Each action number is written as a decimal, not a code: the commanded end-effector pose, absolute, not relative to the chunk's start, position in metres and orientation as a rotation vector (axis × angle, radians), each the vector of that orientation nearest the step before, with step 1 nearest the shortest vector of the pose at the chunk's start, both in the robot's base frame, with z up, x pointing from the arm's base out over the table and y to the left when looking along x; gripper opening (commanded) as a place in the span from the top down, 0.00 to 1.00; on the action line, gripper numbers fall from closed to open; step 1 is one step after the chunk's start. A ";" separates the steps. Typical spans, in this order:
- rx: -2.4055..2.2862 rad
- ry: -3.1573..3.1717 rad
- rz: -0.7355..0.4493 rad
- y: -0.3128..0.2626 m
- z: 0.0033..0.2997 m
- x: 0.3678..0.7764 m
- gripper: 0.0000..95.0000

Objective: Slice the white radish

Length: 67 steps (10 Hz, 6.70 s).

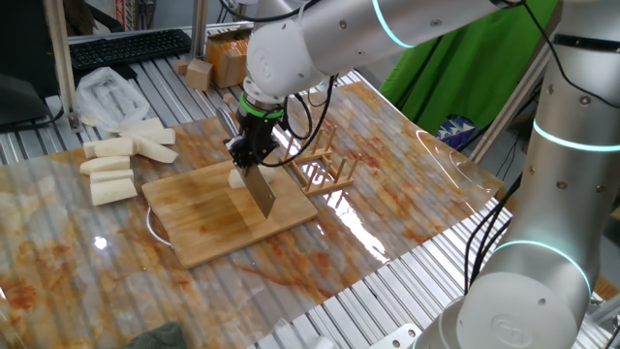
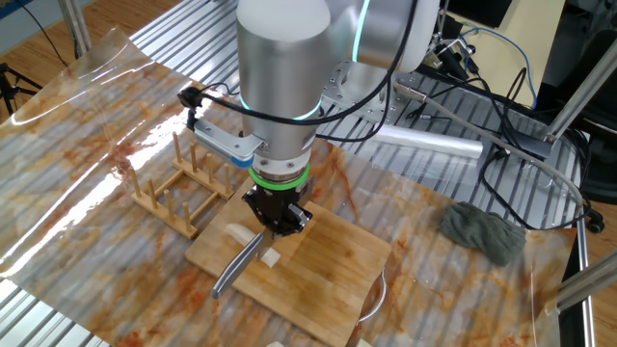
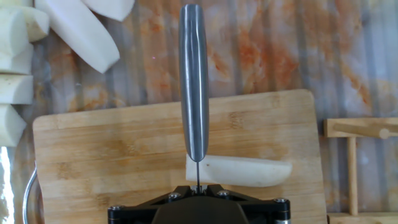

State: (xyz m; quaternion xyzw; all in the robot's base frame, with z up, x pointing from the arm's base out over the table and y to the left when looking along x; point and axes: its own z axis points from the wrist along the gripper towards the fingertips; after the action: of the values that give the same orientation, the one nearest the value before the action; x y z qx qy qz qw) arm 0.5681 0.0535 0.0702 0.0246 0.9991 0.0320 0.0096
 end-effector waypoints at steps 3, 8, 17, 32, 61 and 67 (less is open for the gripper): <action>0.076 3.118 0.097 0.053 0.071 0.570 1.00; 0.078 3.111 0.107 0.058 0.040 0.571 1.00; 0.096 3.125 0.116 0.058 0.043 0.567 1.00; 0.139 3.127 0.192 0.061 0.036 0.564 1.00; 0.108 3.155 0.069 0.047 0.076 0.563 1.00; 0.105 3.158 0.072 0.045 0.073 0.563 1.00</action>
State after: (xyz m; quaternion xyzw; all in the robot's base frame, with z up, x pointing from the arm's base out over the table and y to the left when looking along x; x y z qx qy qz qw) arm 0.5623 0.0453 0.0725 0.0330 0.9991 0.0234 -0.0094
